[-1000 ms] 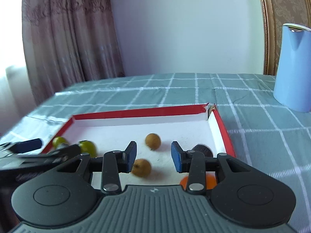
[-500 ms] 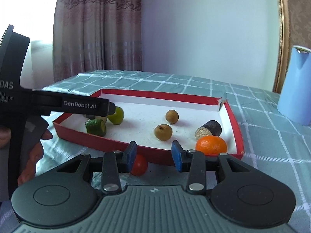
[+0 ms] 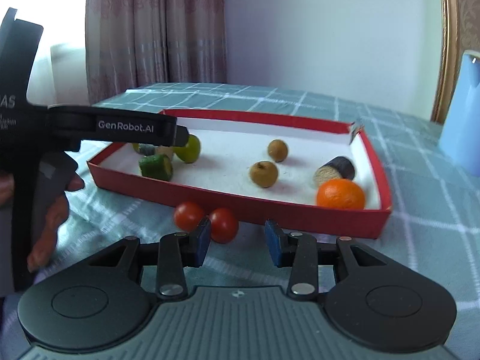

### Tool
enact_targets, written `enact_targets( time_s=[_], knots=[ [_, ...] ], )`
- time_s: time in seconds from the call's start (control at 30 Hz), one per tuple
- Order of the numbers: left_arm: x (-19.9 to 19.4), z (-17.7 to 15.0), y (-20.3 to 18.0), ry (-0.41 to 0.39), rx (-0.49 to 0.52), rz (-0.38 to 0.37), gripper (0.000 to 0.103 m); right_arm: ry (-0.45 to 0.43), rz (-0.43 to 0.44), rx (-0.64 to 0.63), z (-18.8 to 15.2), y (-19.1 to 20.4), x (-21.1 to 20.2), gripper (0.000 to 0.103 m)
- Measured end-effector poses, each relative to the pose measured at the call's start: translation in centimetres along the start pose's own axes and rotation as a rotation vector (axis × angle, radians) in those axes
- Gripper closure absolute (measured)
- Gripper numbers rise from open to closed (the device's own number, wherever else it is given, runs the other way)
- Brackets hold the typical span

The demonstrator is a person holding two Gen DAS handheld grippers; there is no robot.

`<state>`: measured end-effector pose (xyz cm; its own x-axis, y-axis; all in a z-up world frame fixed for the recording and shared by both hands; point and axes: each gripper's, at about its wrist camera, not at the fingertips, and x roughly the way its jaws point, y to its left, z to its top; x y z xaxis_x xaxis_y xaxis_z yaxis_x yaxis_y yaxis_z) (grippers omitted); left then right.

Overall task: Organize fruits
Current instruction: 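Withdraw both grippers from the tray toward the red cherry tomatoes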

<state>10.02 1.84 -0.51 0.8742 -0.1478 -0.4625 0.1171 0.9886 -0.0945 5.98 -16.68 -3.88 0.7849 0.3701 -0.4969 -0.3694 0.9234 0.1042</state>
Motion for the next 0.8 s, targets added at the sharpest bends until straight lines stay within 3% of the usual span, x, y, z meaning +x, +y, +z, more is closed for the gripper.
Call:
enact_targets(
  time_s=[0.23,0.37,0.57,0.7,0.8],
  knots=[
    [0.1,0.0,-0.1,0.001,0.008,0.001,0.0,-0.003,-0.023,-0.026,0.2,0.8,0.4,0.065],
    [-0.2,-0.1,-0.3,-0.016,0.021,0.016,0.0,-0.005,-0.004,-0.05,0.0,1.2,0.3,0.08],
    [-1.9,-1.1,-0.7,-0.046,0.052,0.026,0.0,-0.019,-0.032,-0.009,-0.1,0.4,-0.3,0.081],
    [-4.1,-2.2,-0.5,-0.073,0.06,-0.004,0.0,-0.05,-0.112,0.028,-0.5,-0.7,-1.4,0.081],
    [-5.0,-3.2,-0.7,-0.051,0.075,-0.028,0.0,-0.037,-0.131,0.065,-1.0,-2.0,-1.9,0.081]
  ],
)
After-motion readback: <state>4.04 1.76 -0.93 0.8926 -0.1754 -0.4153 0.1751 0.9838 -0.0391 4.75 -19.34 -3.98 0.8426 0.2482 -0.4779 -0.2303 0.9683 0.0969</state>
